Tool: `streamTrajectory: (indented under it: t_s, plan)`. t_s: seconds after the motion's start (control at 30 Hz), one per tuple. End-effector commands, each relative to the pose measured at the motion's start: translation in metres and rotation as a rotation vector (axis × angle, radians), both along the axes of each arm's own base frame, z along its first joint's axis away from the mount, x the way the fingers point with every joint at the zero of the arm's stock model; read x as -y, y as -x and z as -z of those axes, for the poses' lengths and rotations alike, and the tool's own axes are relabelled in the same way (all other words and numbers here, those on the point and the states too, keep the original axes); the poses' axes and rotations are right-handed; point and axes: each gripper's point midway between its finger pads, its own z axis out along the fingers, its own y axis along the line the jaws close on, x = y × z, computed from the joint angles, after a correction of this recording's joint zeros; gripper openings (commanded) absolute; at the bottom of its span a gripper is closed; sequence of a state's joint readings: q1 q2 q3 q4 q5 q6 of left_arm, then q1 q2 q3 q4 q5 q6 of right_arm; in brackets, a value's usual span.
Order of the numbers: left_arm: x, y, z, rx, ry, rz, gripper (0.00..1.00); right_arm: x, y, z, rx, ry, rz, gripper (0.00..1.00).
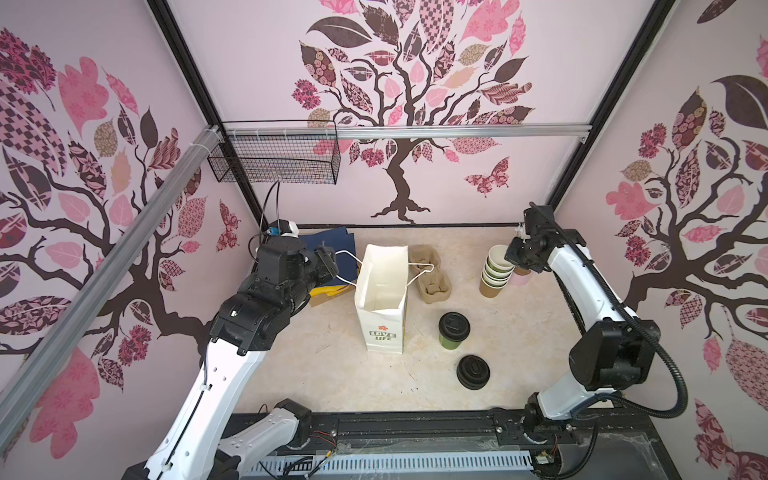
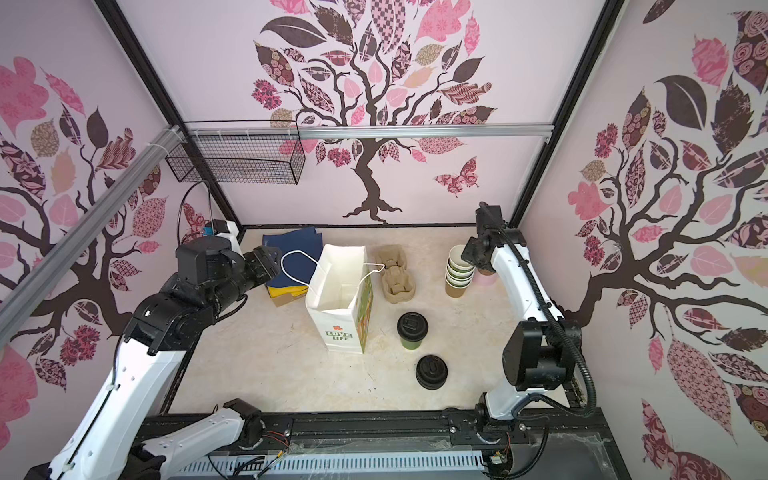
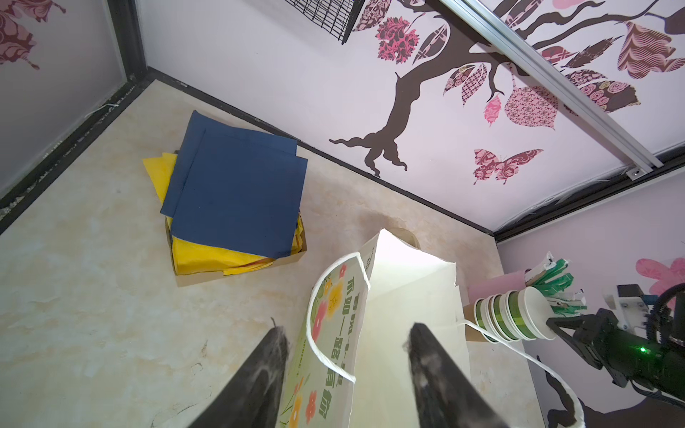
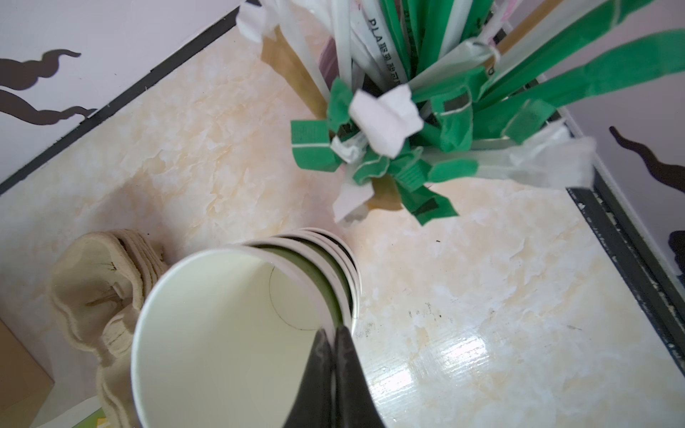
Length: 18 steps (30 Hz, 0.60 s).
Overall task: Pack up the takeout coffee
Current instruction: 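Move the right gripper to the paper cup stack and grasp the top cup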
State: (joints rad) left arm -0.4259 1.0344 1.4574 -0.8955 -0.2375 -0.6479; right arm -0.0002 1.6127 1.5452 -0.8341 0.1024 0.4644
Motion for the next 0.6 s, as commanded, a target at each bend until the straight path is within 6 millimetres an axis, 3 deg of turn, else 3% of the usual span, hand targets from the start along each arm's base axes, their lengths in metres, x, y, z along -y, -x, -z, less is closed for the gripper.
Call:
streamTrajectory:
  t_s: [0.0, 0.23, 0.57]
  plan:
    - [0.001, -0.001, 0.002, -0.006, -0.016, 0.010, 0.57, -0.001, 0.002, -0.034, 0.101, -0.042, 0.015, 0.00]
    - [0.002, -0.001, 0.004, -0.015, -0.015, 0.016, 0.57, 0.002, 0.006, -0.054, 0.138, -0.037, 0.020, 0.00]
    - [0.006, -0.001, 0.016, -0.041, 0.007, 0.022, 0.57, -0.002, 0.029, -0.109, 0.199, -0.040, -0.015, 0.00]
